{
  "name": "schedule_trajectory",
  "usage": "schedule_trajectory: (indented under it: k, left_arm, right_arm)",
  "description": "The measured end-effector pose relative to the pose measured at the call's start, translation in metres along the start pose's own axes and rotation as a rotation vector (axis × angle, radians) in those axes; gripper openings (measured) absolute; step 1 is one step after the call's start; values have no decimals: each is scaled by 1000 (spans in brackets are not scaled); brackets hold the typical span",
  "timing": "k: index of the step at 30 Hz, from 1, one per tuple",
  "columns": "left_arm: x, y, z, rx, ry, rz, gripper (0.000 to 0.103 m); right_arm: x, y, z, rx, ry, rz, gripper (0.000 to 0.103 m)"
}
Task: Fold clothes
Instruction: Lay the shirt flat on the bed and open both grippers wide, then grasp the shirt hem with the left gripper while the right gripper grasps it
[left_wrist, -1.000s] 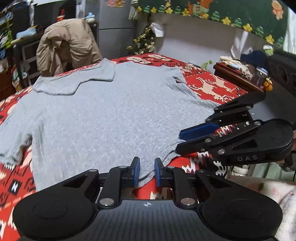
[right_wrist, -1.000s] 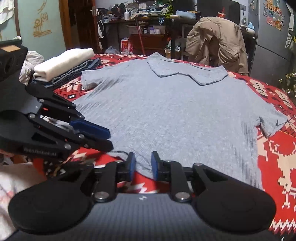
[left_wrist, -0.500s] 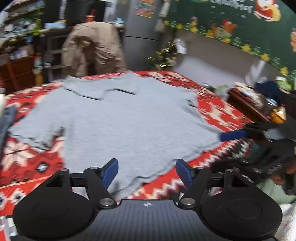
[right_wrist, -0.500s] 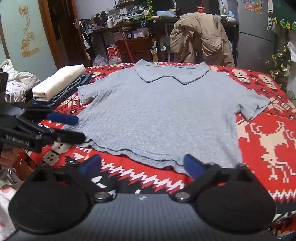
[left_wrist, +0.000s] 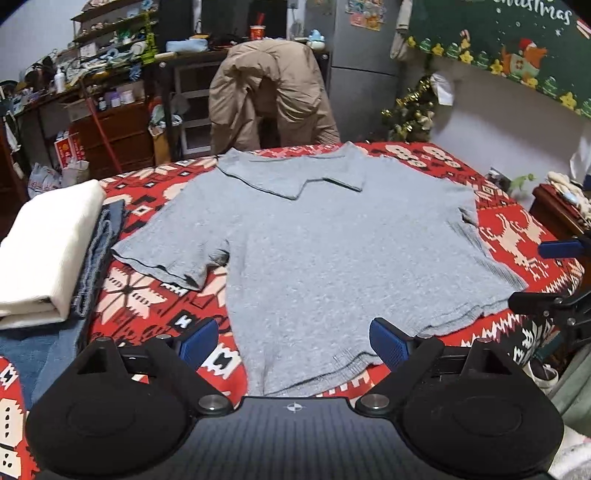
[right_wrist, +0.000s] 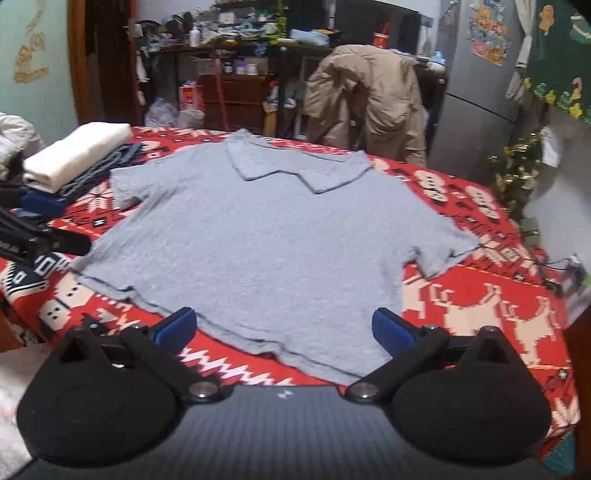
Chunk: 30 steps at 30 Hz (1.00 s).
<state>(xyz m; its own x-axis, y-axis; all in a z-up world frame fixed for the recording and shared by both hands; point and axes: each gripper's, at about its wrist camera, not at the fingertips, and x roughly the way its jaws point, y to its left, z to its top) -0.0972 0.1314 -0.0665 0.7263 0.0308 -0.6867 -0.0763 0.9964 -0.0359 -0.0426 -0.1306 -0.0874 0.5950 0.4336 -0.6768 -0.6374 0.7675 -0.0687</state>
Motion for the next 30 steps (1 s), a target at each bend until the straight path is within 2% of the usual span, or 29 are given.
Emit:
schedule_trajectory:
  k: [3,5,6,8,10,14,18,21,23,24,26,28,30]
  left_arm:
    - [-2,4,2,-5,12,-3,89]
    - [-2,6,6,7,33,-45,89]
    - [-3,7,7,9,27,-61,89]
    - [-5,9,7,-12,-6,-47,89]
    - [-5,12,8,-51,-27,-29,89]
    - [6,25,21,-137,51,-99,89]
    - [21,40,31,-197,113,-121,89]
    - [34,56,30,-300,168,-153,88]
    - [45,66,27,-375,225,-163,73]
    - [50,71,23,-405,251,-172,62]
    - [58,79,15,-462,295,-189,55]
    - [60,84,10,-492,297,-197,46]
    - [61,86,8,-512,285,-204,45]
  right_arm:
    - [-4,-3,7,-6,3,-3,102]
    - [-7,-5,12,-21,2,11,102]
    - [-8,-5,15,-32,5,17,102]
    - [-5,-2,18,-74,31,6,102]
    - [-2,0,18,-63,28,-31,102]
    - [8,-5,20,-5,52,-20,102]
    - [18,-17,24,76,82,24,102]
    - [25,-29,25,167,102,29,102]
    - [32,-39,22,220,134,26,102]
    - [35,-43,20,247,150,25,102]
    - [41,-52,14,297,186,29,102]
    - [44,-56,8,313,201,37,102]
    - [44,-57,4,321,204,39,102]
